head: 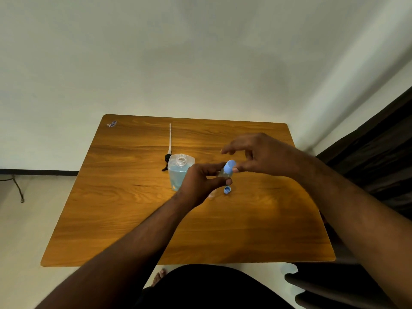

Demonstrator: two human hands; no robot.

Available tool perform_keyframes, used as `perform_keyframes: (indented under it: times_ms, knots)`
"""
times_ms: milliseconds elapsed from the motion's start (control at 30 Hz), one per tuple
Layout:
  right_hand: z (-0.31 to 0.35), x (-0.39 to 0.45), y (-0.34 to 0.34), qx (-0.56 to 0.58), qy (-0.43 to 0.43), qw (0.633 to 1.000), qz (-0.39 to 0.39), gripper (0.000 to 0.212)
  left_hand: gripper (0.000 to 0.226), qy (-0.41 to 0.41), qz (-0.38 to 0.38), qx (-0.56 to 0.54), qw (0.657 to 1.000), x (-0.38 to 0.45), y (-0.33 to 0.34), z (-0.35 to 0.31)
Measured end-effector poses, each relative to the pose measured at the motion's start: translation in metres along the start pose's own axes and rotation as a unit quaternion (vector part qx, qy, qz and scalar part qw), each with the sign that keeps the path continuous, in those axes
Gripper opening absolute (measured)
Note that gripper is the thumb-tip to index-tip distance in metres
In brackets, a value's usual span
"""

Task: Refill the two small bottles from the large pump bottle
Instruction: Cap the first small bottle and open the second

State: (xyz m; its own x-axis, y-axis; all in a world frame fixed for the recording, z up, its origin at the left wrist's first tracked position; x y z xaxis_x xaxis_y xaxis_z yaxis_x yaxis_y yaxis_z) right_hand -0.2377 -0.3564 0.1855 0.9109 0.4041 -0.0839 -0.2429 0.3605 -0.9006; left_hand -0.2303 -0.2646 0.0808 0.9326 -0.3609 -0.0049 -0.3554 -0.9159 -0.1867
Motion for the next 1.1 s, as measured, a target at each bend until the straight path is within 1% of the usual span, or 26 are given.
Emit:
perform_keyframes:
  times_ms: [33, 67, 100, 167, 200, 233, 267, 300, 333, 367, 400, 433, 467, 533, 567, 600, 667, 733, 767, 800, 833, 867, 933, 1000, 1100]
  knots:
    - [0.005, 0.000, 0.005, 0.011, -0.008, 1.000, 0.024, 0.030, 0.045, 0.000, 0.000, 0.002, 1.000, 0.000, 0.000, 0.000]
    - [0.005, -0.001, 0.009, -0.013, -0.002, 1.000, 0.028, 0.019, 0.043, 0.000, 0.001, 0.009, 1.000, 0.000, 0.001, 0.002]
    - [0.003, 0.001, 0.009, -0.071, 0.014, 0.997, 0.013, 0.016, 0.039, 0.001, 0.000, 0.018, 1.000, 0.001, 0.002, 0.003]
    - [-0.002, 0.003, 0.004, -0.220, 0.051, 0.973, -0.041, 0.040, 0.033, 0.006, 0.000, 0.022, 1.000, 0.001, 0.004, 0.004]
    - [-0.005, 0.003, -0.001, -0.256, 0.067, 0.962, -0.074, 0.047, 0.035, 0.006, 0.004, 0.016, 1.000, 0.001, 0.006, 0.004]
    - [-0.004, 0.002, -0.007, -0.267, 0.067, 0.955, -0.109, 0.048, 0.039, 0.008, 0.007, 0.011, 1.000, 0.002, 0.008, 0.003]
    - [-0.002, 0.000, -0.012, -0.253, 0.058, 0.956, -0.139, 0.045, 0.043, 0.013, 0.012, 0.007, 1.000, 0.003, 0.009, 0.001]
    - [-0.004, -0.002, -0.014, -0.210, 0.051, 0.966, -0.140, 0.037, 0.045, 0.019, 0.016, 0.004, 1.000, 0.003, 0.010, -0.001]
    - [-0.007, -0.002, -0.010, -0.139, 0.040, 0.983, -0.112, 0.026, 0.045, 0.026, 0.019, 0.005, 0.999, 0.005, 0.009, -0.002]
    - [-0.006, -0.002, -0.003, -0.066, 0.029, 0.996, -0.061, 0.024, 0.043, 0.031, 0.021, 0.008, 0.999, 0.007, 0.008, -0.003]
    - [-0.005, -0.001, 0.006, -0.019, 0.017, 1.000, -0.006, 0.032, 0.040, 0.036, 0.023, 0.012, 0.999, 0.009, 0.006, -0.003]
    - [-0.002, -0.001, 0.015, -0.024, 0.000, 0.999, 0.036, 0.036, 0.038, 0.040, 0.025, 0.017, 0.999, 0.010, 0.005, -0.003]
    - [-0.002, 0.001, 0.019, -0.068, -0.015, 0.997, 0.044, 0.035, 0.038, 0.043, 0.025, 0.022, 0.999, 0.012, 0.005, -0.002]
    - [0.001, 0.006, 0.018, -0.165, -0.043, 0.985, 0.000, 0.023, 0.041, 0.047, 0.017, 0.027, 0.998, 0.012, 0.004, -0.001]
    - [0.000, 0.008, 0.016, -0.192, -0.043, 0.980, -0.023, 0.021, 0.041, 0.048, 0.012, 0.021, 0.999, 0.012, 0.004, 0.000]
    - [-0.004, 0.009, 0.014, -0.217, -0.031, 0.975, -0.044, 0.028, 0.039, 0.048, 0.007, 0.016, 0.999, 0.012, 0.005, 0.000]
    - [-0.007, 0.011, 0.012, -0.262, -0.011, 0.962, -0.077, 0.052, 0.025, 0.044, -0.005, 0.023, 0.999, 0.013, 0.005, 0.002]
    - [-0.009, 0.009, 0.003, -0.251, -0.003, 0.961, -0.118, 0.067, 0.012, 0.052, -0.002, 0.036, 0.998, 0.016, 0.006, 0.000]
    - [-0.008, 0.006, -0.001, -0.224, -0.017, 0.965, -0.134, 0.068, 0.013, 0.056, 0.011, 0.035, 0.998, 0.018, 0.008, -0.003]
    - [-0.006, 0.005, -0.004, -0.196, -0.044, 0.970, -0.139, 0.062, 0.015, 0.062, 0.028, 0.031, 0.997, 0.020, 0.009, -0.007]
    - [-0.005, 0.004, -0.004, -0.178, -0.070, 0.974, -0.126, 0.051, 0.019, 0.070, 0.047, 0.030, 0.996, 0.021, 0.011, -0.011]
    - [-0.005, 0.005, 0.000, -0.175, -0.087, 0.976, -0.094, 0.042, 0.023, 0.079, 0.064, 0.030, 0.994, 0.023, 0.012, -0.015]
    - [-0.006, 0.009, 0.007, -0.196, -0.115, 0.973, -0.040, 0.032, 0.026, 0.095, 0.079, 0.027, 0.992, 0.025, 0.012, -0.022]
    - [-0.003, 0.013, 0.009, -0.214, -0.120, 0.969, -0.042, 0.025, 0.025, 0.105, 0.067, 0.032, 0.992, 0.025, 0.010, -0.025]
    - [-0.005, 0.016, 0.009, -0.244, -0.094, 0.963, -0.071, 0.027, 0.022, 0.119, 0.039, 0.040, 0.991, 0.024, 0.009, -0.024]
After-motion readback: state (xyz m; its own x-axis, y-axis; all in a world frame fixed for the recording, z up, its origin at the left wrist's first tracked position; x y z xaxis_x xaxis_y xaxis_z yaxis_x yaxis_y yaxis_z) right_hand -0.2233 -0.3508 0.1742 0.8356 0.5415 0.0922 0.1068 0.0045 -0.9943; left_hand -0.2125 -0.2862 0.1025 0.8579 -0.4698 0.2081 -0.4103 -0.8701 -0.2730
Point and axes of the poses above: each hand's wrist, its own x-axis towards the middle knuckle, its own y-axis out of the palm, z = x × y, the point moved 10 cm from there along x, towards the middle knuckle, and after that the axes turned 5 degrees about -z, right-handed, at the moved point
